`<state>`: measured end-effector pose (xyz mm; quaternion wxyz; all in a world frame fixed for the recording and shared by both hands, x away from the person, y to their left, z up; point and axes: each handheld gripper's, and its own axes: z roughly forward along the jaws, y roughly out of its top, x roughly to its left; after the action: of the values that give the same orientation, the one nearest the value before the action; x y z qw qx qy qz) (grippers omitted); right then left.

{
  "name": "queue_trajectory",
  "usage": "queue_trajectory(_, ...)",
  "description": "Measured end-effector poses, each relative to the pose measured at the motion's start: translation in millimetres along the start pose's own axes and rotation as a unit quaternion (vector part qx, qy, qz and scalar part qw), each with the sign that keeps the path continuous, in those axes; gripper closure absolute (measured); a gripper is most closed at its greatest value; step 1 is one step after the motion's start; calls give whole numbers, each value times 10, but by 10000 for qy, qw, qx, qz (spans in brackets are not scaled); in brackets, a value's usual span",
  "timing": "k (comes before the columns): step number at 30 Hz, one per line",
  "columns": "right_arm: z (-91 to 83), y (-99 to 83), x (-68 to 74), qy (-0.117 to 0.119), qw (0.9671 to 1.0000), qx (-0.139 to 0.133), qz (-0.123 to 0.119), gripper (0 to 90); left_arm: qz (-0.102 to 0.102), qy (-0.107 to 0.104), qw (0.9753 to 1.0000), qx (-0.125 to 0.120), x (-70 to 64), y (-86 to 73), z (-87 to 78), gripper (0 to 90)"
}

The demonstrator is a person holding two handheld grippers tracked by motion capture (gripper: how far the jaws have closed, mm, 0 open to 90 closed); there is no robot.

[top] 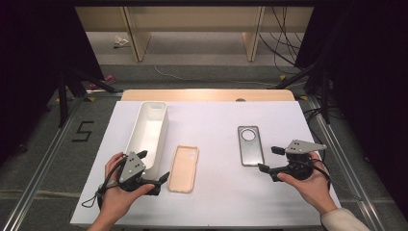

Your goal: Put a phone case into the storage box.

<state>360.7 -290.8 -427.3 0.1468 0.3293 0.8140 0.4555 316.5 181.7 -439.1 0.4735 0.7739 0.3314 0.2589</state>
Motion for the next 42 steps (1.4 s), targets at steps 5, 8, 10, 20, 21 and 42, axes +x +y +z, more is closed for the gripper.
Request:
queue_trajectory(5, 9, -4, -18, -8, 10000, 9, 5, 162, -27, -1, 10000, -2, -4, -3, 6, 1)
queue_trajectory(8, 16, -8, -27, -15, 10000, 46, 8, 162, -16, -5, 10000, -19, -2, 1, -5, 2)
queue_trajectory(10, 22, -2, -32, -19, 10000, 83, -30, 162, -5, -6, 10000, -15, -1, 0, -5, 3)
queue_trajectory(20, 113, 76, -48, -225, 9936, 750, -812, 209, 39, -30, 10000, -41, -33, 12, -19, 8)
queue_trajectory(21, 128, 93, -46, -253, 9916, 856, -937, 220, 56, -35, 10000, -39, -37, 14, -16, 7)
queue_trajectory(42, 761, 371, 101, -319, 8830, 3329, -3293, 443, 41, -38, 10000, -42, -42, 5, -33, 10)
